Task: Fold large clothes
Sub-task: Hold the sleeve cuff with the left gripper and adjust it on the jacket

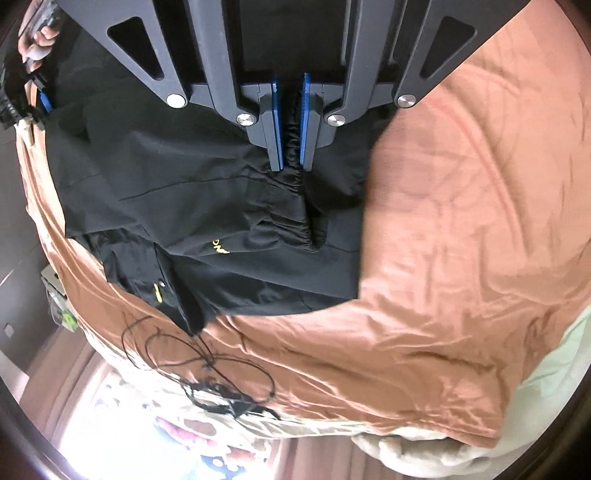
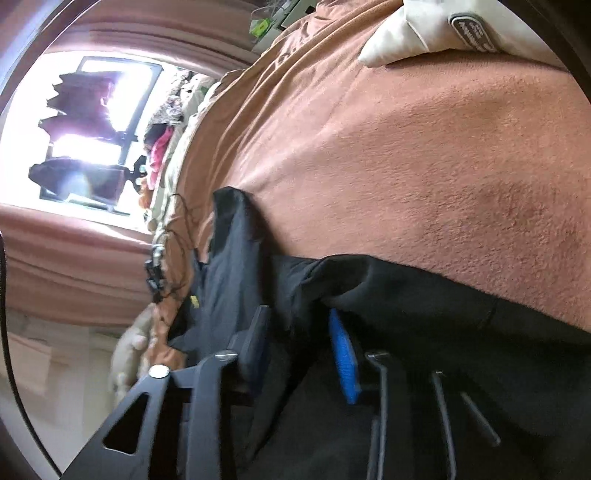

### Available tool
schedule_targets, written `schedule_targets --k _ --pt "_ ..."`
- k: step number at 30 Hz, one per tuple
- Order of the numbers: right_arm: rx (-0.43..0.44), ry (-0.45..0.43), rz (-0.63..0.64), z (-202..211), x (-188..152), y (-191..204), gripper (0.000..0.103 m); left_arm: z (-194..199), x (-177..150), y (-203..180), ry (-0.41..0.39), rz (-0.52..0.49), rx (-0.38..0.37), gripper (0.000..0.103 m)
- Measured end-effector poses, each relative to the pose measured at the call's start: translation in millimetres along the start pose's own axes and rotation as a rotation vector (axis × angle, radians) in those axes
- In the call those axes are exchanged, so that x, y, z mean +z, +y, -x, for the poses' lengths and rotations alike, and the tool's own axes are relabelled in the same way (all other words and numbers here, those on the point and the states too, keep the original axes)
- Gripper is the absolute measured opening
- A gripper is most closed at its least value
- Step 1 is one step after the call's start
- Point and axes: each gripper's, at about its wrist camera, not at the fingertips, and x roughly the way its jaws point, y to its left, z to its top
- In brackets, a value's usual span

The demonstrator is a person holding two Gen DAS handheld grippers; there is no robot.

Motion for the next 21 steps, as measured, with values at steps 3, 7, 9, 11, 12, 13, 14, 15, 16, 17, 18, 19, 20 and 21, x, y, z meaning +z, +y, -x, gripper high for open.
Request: schedule_targets --k 3,7,9,11,12,13,14,15,16,17,18,19,20,21 --pt "-0.014 -0.012 0.005 -1 2 -3 0.017 -5 -1 7 0.018 0.009 0.014 0.009" --pt "-0.012 -0.019 -0.002 -1 5 -6 0.015 -20 -10 14 0.041 0.015 0.044 0.009" --pt "-0.012 -0.024 -0.002 -1 7 -6 0.014 -27 -11 16 0.06 0.023 0.058 0.009" --pt "-0.011 -0.027 -0.005 -1 6 -8 0.014 -36 -14 20 0.093 0.043 0.076 0.009" --pt "-0.011 -0.026 -0.009 0 7 -9 0.014 -37 -16 20 0.1 0.042 0.086 0.009" --pt "-0.012 -0.025 -0.012 0 7 -10 0.014 -38 -17 18 0.107 0.029 0.102 0.009" --pt "-0.015 -0.025 -0.012 0 6 -9 0.014 -37 -19 17 0.107 0.017 0.113 0.009" --pt "-0.021 -0.025 -0.01 0 6 -8 0.014 -36 -20 14 0.106 0.003 0.126 0.009" --pt "-0.028 -0.023 -0.009 0 5 -7 0.014 -36 -19 12 0.104 -0.006 0.134 0.009" --pt "-0.038 -0.019 -0.011 1 4 -6 0.015 -36 -17 11 0.101 -0.011 0.136 0.009" --pt "-0.04 -0.014 -0.012 2 3 -5 0.016 -38 -13 9 0.094 -0.019 0.134 0.009" --pt "-0.048 -0.012 -0.013 2 2 -4 0.016 -41 -7 6 0.084 -0.027 0.13 0.009" --pt "-0.06 -0.008 -0.008 3 1 -1 0.018 -44 -3 4 0.081 -0.031 0.127 0.009" --pt "-0.064 -0.003 -0.001 3 1 1 0.02 -50 4 1 0.084 -0.037 0.127 0.009"
